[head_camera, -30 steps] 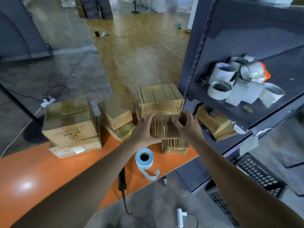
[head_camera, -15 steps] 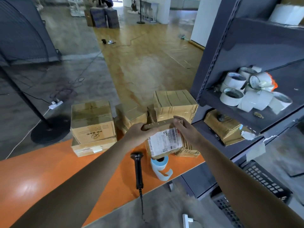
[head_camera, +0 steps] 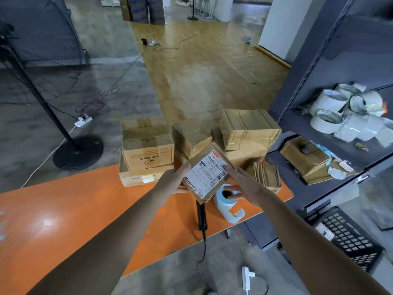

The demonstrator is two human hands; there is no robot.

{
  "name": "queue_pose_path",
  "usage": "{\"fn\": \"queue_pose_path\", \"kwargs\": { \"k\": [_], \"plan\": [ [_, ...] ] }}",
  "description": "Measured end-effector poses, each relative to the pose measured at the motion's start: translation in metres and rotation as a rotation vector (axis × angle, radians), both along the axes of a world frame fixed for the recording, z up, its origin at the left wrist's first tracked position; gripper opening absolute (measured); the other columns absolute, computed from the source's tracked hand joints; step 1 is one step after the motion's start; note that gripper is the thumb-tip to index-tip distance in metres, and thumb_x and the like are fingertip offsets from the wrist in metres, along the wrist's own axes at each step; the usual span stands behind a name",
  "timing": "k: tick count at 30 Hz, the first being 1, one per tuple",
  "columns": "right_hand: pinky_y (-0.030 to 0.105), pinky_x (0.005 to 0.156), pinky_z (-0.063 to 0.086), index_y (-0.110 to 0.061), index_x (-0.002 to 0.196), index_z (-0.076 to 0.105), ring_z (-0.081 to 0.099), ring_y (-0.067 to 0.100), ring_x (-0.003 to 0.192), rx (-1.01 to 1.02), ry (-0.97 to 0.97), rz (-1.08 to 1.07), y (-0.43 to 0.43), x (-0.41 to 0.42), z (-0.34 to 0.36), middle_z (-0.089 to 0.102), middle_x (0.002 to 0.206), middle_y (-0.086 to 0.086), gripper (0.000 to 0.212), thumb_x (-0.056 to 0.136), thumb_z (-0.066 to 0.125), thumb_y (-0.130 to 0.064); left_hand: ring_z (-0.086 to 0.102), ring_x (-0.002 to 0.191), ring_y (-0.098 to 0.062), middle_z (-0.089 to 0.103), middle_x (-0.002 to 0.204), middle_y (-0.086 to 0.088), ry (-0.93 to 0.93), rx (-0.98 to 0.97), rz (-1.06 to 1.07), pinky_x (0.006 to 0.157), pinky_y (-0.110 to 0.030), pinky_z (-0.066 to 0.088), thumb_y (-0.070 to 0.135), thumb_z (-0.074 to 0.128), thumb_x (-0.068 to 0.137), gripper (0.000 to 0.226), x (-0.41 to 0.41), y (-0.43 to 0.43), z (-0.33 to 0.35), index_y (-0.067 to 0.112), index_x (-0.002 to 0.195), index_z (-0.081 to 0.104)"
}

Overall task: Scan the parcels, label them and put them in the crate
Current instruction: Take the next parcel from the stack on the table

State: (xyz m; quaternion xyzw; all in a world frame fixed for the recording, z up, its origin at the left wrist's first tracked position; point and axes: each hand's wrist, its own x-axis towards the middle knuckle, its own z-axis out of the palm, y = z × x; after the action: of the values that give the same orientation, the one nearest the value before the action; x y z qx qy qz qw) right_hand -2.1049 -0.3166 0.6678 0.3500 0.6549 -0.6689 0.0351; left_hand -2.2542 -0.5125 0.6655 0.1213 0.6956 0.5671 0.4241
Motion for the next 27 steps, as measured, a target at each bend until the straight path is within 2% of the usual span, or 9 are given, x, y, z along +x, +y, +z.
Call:
{"fn": "queue_pose_path", "kwargs": {
  "k": [6,10,12,15,17,20,22,25,27],
  "plan": [
    [0.035,0.074,0.055,-0.031,0.116,0.056,0.065,0.027,0.102,0.056,0.0,0.015,-0.03,-0.02,-0.016,0.064,0.118,0.008,0.033,0.091,0.059,-0.053,0.067,0.097,-0.017,0.069,0.108,0.005,-0.001,-0.194,-0.146,0.076,-0.033,0.06,0.059,0.055,0.085,0.042,-0.008,-0.039,-0.026,0.027,0.11,0.066],
    [0.034,0.078,0.056,-0.035,0.111,0.059,0.067,0.02,0.095,0.11,-0.042,0.169,-0.043,-0.035,-0.029,0.07,0.105,0.0,0.024,0.095,0.054,-0.052,0.068,0.097,-0.017,0.07,0.108,0.002,-0.04,-0.249,-0.157,0.075,-0.032,0.06,0.062,0.062,0.08,0.053,-0.009,-0.057,-0.038,0.022,0.116,0.062],
    [0.034,0.079,0.057,-0.033,0.113,0.06,0.07,0.014,0.085,0.122,-0.043,0.169,-0.052,-0.045,-0.039,0.072,0.096,-0.005,0.027,0.095,0.054,-0.051,0.07,0.094,-0.018,0.071,0.106,0.0,-0.065,-0.256,-0.131,0.074,-0.033,0.06,0.057,0.063,0.082,0.051,-0.006,-0.064,-0.046,0.019,0.116,0.06],
    [0.035,0.08,0.058,-0.027,0.118,0.06,0.07,0.01,0.084,0.136,-0.054,0.131,-0.063,-0.052,-0.056,0.07,0.098,-0.004,0.037,0.095,0.051,-0.054,0.069,0.095,-0.02,0.069,0.108,-0.002,-0.088,-0.276,-0.04,0.077,-0.036,0.06,0.054,0.063,0.084,0.047,-0.004,-0.078,-0.059,0.018,0.115,0.058],
    [0.043,0.082,0.056,-0.018,0.119,0.06,0.068,0.022,0.089,0.317,-0.125,0.14,-0.069,-0.054,-0.068,0.068,0.104,0.009,0.039,0.097,0.049,-0.048,0.068,0.097,-0.021,0.068,0.109,-0.003,-0.111,-0.299,0.02,0.079,-0.037,0.059,0.054,0.062,0.086,0.046,-0.004,-0.088,-0.067,0.018,0.114,0.057],
    [0.032,0.065,0.042,-0.011,0.115,0.059,0.058,0.024,0.083,0.664,-0.227,0.107,-0.078,-0.052,-0.085,0.066,0.107,0.012,0.028,0.097,0.052,-0.032,0.063,0.095,-0.015,0.064,0.11,0.0,-0.13,-0.314,0.071,0.073,-0.034,0.058,0.055,0.06,0.087,0.038,-0.002,-0.099,-0.075,0.024,0.108,0.058],
    [0.033,0.069,0.043,-0.01,0.116,0.053,0.057,0.028,0.092,0.746,-0.292,0.06,-0.085,-0.051,-0.094,0.06,0.111,0.012,0.028,0.096,0.055,-0.029,0.059,0.1,-0.017,0.06,0.115,0.0,-0.159,-0.319,0.094,0.074,-0.037,0.057,0.057,0.058,0.087,0.037,-0.002,-0.103,-0.08,0.027,0.109,0.056],
    [0.044,0.082,0.049,-0.006,0.127,0.042,0.057,0.038,0.107,0.654,-0.377,0.031,-0.094,-0.048,-0.109,0.05,0.121,0.015,0.045,0.093,0.06,-0.03,0.056,0.104,-0.019,0.057,0.12,-0.001,-0.204,-0.326,0.103,0.078,-0.043,0.058,0.058,0.057,0.088,0.052,0.0,-0.106,-0.087,0.023,0.126,0.052],
    [0.04,0.078,0.046,-0.005,0.133,0.037,0.058,0.037,0.106,0.552,-0.435,0.033,-0.097,-0.049,-0.118,0.048,0.12,0.013,0.052,0.094,0.06,-0.029,0.056,0.099,-0.015,0.057,0.122,-0.002,-0.225,-0.328,0.113,0.076,-0.043,0.058,0.057,0.057,0.088,0.058,0.001,-0.107,-0.089,0.021,0.133,0.048]
  ]
}}
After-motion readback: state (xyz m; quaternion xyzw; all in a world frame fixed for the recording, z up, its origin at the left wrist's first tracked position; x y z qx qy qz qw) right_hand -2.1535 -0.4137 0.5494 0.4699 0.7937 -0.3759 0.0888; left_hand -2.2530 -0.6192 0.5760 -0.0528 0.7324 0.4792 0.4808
